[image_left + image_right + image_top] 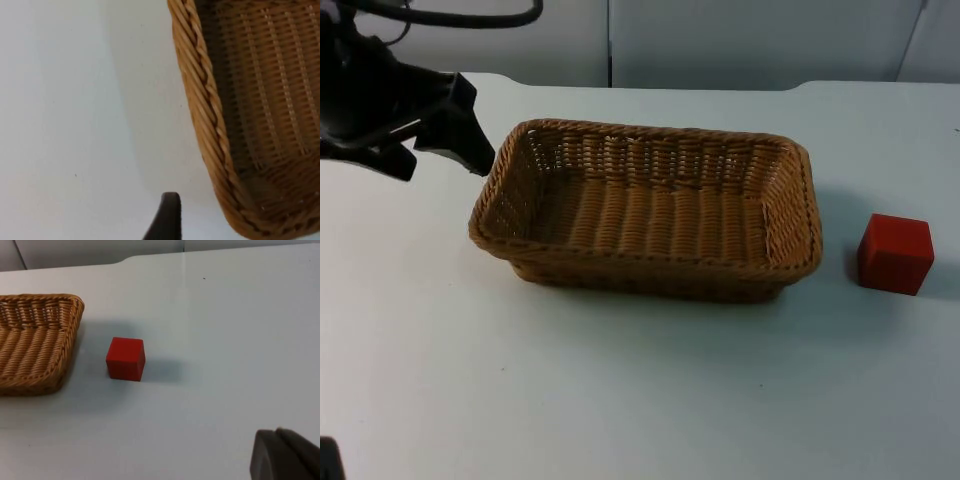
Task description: Pick up the basket with the left hand and place the cube into the basket with the right hand.
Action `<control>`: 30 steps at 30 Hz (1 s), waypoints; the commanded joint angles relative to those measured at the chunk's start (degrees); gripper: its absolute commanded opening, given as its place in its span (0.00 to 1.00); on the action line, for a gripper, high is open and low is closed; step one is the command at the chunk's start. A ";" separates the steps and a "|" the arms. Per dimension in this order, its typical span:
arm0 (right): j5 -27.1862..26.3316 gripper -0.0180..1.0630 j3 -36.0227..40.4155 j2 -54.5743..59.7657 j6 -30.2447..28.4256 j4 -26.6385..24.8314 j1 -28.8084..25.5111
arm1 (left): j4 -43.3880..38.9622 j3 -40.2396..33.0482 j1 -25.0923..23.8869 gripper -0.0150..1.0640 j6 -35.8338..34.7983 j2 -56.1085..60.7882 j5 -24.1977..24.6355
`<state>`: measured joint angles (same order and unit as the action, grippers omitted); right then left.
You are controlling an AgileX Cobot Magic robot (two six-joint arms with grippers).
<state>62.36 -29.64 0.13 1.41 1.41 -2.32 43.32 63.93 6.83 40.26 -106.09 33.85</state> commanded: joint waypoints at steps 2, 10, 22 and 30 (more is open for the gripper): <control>-0.61 0.02 0.40 -0.13 0.08 -0.19 0.14 | -0.25 3.86 0.24 0.72 0.27 -3.52 0.78; -0.61 0.02 0.40 -0.13 0.08 -0.19 0.14 | -0.37 11.34 0.24 0.72 0.27 -11.40 1.18; -0.61 0.02 0.40 -0.13 0.08 -0.19 0.14 | 0.38 16.09 0.24 0.58 0.00 -20.34 0.80; -0.61 0.02 0.40 -0.13 0.08 -0.19 0.14 | 1.49 16.09 0.02 0.01 -3.13 -21.07 -2.49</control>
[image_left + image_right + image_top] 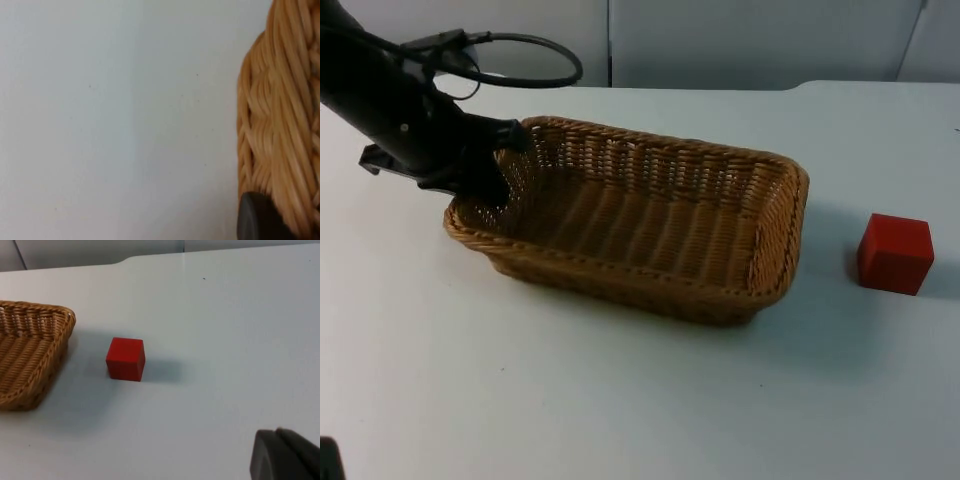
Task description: Pick up the basket with the left hand and place the cube into the basket with the right hand.
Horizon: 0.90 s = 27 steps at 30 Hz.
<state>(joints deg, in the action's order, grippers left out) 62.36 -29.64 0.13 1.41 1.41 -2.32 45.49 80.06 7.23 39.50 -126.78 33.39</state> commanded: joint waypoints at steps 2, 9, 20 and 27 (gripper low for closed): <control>-0.61 0.02 0.40 -0.13 0.08 -0.19 0.14 | -0.68 -0.04 -0.49 0.01 -3.23 -0.38 -1.92; -0.61 0.02 0.40 -0.13 0.08 -0.19 0.14 | -0.68 0.01 -0.97 0.01 -5.44 0.68 0.46; -0.61 0.02 0.40 -0.13 0.08 -0.19 0.14 | -1.11 0.01 -0.97 0.01 -8.53 8.51 5.29; -0.61 0.02 0.40 -0.13 0.08 -0.19 0.14 | -1.11 0.01 -0.97 0.01 -8.91 11.16 7.17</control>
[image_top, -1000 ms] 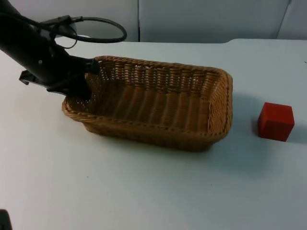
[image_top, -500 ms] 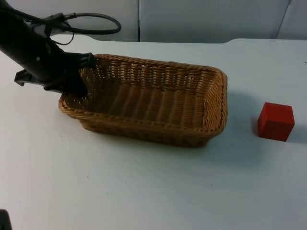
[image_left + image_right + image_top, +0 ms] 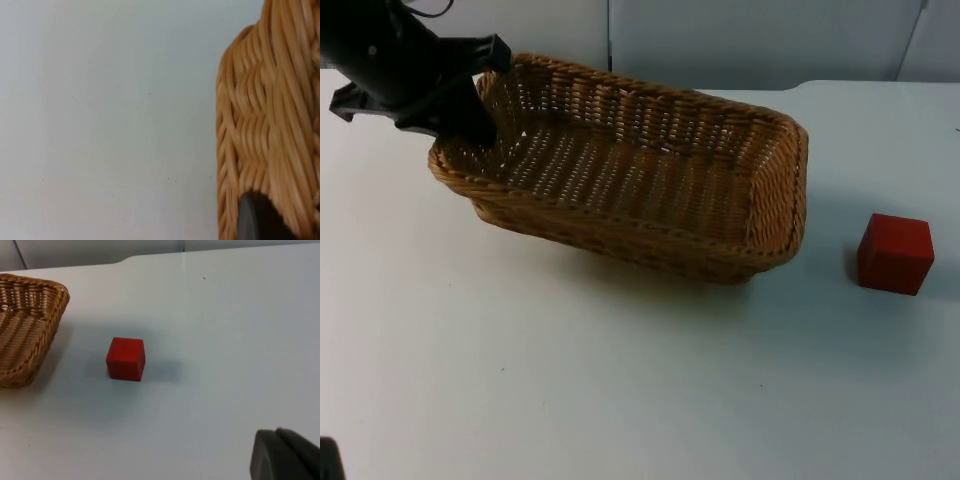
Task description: Pick up the basket with the left hand and place the cube into the basket with the right hand.
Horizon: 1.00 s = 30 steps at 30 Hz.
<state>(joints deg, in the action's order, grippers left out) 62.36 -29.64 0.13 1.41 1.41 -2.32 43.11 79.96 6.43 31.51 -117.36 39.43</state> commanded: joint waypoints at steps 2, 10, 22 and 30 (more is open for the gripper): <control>-0.61 0.02 0.40 -0.13 0.08 -0.19 0.14 | 1.26 0.11 -0.17 0.01 -0.92 2.02 1.23; -0.61 0.02 0.40 -0.13 0.08 -0.19 0.14 | 1.57 0.11 -0.17 0.01 -0.92 3.19 1.23; -0.61 0.02 0.40 -0.13 0.08 -0.19 0.14 | 1.57 0.11 -0.17 0.01 -0.49 3.19 -0.21; -0.61 0.02 0.40 -0.13 0.08 -0.19 0.14 | 1.70 0.11 -0.17 0.01 -0.49 3.92 -1.07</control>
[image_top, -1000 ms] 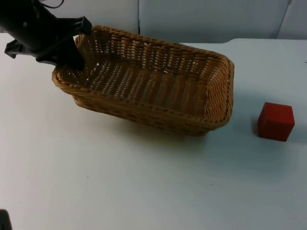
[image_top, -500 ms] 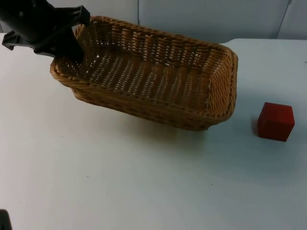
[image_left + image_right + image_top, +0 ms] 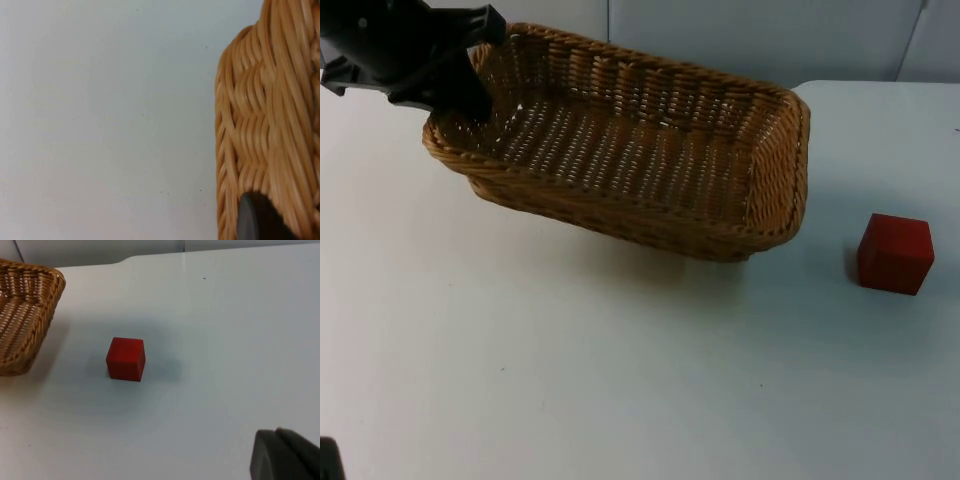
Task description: Pick up the basket with the left hand and place the cube into the basket with the right hand.
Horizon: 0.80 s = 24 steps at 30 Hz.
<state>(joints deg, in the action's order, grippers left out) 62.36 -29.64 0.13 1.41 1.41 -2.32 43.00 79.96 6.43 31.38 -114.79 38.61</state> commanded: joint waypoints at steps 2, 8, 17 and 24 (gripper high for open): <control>-0.61 0.02 0.40 -0.13 0.08 -0.19 0.14 | 1.81 0.11 -0.17 0.01 -0.35 1.49 -0.25; -0.61 0.02 0.40 -0.13 0.08 -0.19 0.14 | 1.81 0.11 -0.17 0.01 -0.35 1.49 -0.25; -0.61 0.02 0.40 -0.13 0.08 -0.19 0.14 | 1.81 0.11 -0.17 0.01 -0.35 1.48 -0.62; -0.61 0.02 0.40 -0.13 0.08 -0.19 0.14 | 1.67 0.11 -0.17 0.01 -0.35 1.48 -0.62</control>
<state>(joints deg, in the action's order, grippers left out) 62.36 -29.64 0.13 1.41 1.41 -2.32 43.00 79.96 6.43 31.38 -114.37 38.15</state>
